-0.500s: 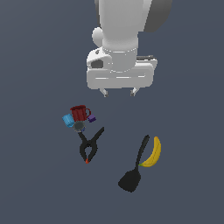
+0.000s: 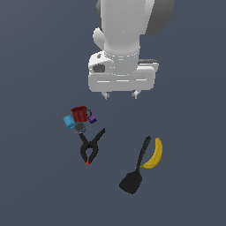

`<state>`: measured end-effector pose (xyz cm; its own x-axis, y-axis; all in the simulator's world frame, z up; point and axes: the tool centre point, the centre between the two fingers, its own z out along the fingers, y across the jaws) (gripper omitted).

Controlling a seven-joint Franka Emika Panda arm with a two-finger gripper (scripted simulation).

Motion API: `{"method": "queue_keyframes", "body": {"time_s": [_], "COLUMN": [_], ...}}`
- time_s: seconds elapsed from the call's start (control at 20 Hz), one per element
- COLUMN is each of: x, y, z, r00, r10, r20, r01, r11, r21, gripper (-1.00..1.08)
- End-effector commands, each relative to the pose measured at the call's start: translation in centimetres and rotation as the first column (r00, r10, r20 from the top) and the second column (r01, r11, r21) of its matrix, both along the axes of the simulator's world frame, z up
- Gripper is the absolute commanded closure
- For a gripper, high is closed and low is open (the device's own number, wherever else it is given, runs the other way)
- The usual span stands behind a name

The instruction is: Pick up a designated object from a clutter of objects.

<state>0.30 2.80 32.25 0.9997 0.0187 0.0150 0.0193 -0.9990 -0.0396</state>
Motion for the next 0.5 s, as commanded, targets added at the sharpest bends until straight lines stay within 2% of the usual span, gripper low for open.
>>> {"method": "queue_keyframes", "body": {"time_s": [0.0,0.45], "x": [0.04,0.33], "y": [0.04,0.28], "z": [-0.18,-0.46], "r00": [1.0,1.0], "r10": [0.002,-0.009], "r20": [-0.002,-0.003], "r01": [-0.002,0.009], "r11": [1.0,1.0], "r21": [0.0,-0.001], "gripper": [-0.92,-0.92]}}
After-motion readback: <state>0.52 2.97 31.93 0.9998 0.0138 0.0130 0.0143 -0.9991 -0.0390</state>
